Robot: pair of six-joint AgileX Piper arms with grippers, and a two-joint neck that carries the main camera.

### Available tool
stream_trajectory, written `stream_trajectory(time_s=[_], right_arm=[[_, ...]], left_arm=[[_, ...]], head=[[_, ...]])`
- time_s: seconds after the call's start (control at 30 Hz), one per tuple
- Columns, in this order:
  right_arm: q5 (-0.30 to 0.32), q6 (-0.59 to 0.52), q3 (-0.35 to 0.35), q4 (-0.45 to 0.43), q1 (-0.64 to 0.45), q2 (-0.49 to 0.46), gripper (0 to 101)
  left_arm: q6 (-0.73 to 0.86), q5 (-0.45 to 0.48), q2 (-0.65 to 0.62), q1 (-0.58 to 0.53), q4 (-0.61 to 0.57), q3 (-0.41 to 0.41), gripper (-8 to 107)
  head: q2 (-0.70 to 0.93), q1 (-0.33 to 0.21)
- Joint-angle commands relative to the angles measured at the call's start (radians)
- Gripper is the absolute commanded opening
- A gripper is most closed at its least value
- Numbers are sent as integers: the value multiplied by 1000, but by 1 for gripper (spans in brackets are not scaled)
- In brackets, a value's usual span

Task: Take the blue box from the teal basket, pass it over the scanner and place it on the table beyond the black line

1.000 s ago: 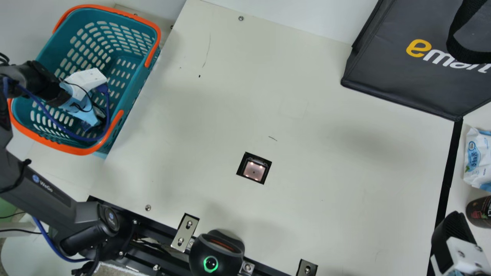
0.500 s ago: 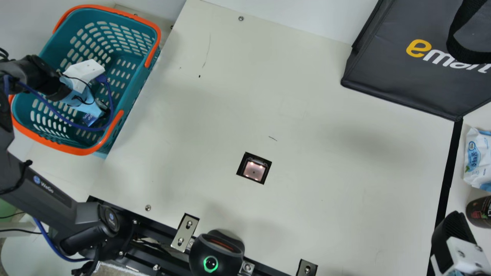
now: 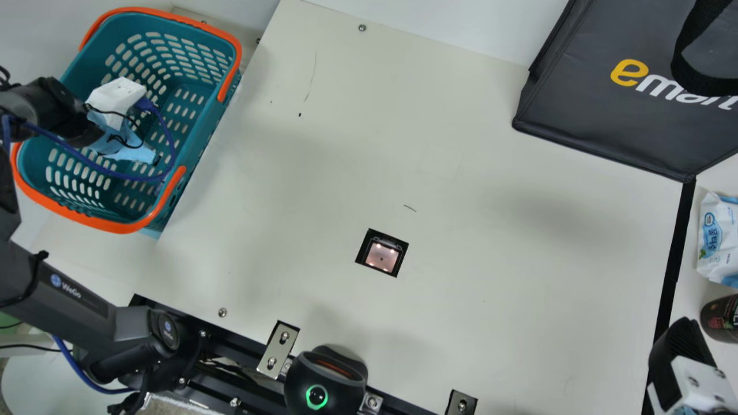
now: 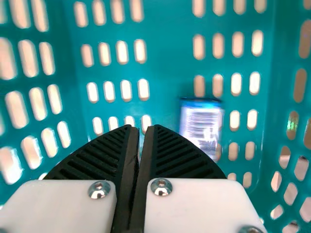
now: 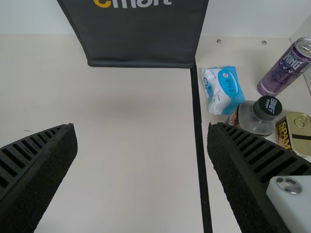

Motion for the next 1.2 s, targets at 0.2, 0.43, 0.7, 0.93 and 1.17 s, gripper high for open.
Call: stream_trajectory(time_s=[0.2, 0.43, 0.7, 0.93, 1.17], right_arm=[[0, 0, 0, 0, 0, 0, 95], [1, 0, 0, 0, 0, 0, 95], [1, 0, 0, 0, 0, 0, 95], [1, 0, 0, 0, 0, 0, 95], [1, 0, 0, 0, 0, 0, 95]], left_arm=[[-174, -18, -30, -20, 63, 11, 9], [-180, 9, -44, -27, 62, 16, 32], [-97, 92, -36, -15, -3, -2, 59], [-10, 147, -20, 2, -54, -17, 82], [34, 162, -10, 9, -75, -18, 90]], head=[[4, -29], [4, -29], [4, -29], [4, -29], [4, -29]])
